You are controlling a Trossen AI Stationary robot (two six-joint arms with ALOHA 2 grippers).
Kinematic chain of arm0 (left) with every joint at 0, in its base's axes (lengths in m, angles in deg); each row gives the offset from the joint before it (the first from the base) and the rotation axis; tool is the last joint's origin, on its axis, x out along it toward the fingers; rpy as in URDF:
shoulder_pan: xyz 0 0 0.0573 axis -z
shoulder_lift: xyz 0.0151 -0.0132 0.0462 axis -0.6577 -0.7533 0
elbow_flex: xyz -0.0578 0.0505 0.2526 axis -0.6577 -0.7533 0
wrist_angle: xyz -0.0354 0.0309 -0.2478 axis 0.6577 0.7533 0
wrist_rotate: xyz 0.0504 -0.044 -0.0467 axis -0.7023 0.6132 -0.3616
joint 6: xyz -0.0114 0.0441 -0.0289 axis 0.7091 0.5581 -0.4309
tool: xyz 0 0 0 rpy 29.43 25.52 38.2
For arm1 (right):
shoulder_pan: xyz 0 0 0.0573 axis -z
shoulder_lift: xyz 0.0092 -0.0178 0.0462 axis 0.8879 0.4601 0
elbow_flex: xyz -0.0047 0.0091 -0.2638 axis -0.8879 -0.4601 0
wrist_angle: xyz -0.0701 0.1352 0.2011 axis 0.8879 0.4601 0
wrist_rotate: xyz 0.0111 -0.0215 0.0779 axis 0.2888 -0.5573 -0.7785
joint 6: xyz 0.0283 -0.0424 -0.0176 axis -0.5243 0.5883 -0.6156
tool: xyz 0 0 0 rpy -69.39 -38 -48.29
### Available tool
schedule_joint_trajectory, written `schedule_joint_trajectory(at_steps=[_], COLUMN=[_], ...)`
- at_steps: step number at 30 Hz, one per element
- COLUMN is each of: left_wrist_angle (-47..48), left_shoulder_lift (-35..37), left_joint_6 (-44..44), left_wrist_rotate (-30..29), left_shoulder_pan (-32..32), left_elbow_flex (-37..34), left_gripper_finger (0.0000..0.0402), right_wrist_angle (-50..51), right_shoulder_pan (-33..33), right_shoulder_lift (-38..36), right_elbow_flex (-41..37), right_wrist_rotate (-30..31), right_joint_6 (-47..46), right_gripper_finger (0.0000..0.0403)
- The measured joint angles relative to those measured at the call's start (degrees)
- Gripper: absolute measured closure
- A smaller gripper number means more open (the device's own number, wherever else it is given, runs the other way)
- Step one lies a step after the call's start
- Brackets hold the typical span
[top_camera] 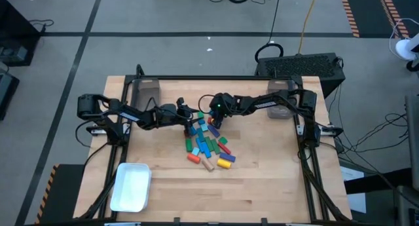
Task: Sort blocks by size
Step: Put the blue half circle block into the right black bin
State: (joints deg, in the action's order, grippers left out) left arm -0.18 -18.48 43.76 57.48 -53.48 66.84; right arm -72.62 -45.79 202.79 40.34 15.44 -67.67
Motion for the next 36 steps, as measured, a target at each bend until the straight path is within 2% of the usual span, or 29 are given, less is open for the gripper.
schedule_joint_trajectory(at_steps=[7,22,29,36], left_wrist_angle=[0.2,0.1,-1.0,-2.2], left_shoulder_lift=[0.0,0.0,0.0,0.0], left_joint_6=[0.1,0.1,0.1,1.5], left_wrist_rotate=[-3.8,-5.7,-6.9,-6.8], left_shoulder_pan=[0.0,0.0,0.0,0.0], left_elbow_flex=[0.0,0.0,0.0,0.0], left_gripper_finger=[0.0221,0.0221,0.0221,0.0221], right_wrist_angle=[5.8,33.0,46.0,57.2], right_shoulder_pan=[0.4,6.2,9.4,13.1], right_shoulder_lift=[-5.5,-21.4,-30.2,-39.1], right_elbow_flex=[-0.1,0.0,-0.1,-3.0], right_wrist_rotate=[0.2,0.7,6.4,6.3], right_joint_6=[1.6,3.6,2.0,-0.8], right_gripper_finger=[0.0283,0.0283,0.0283,0.0282])
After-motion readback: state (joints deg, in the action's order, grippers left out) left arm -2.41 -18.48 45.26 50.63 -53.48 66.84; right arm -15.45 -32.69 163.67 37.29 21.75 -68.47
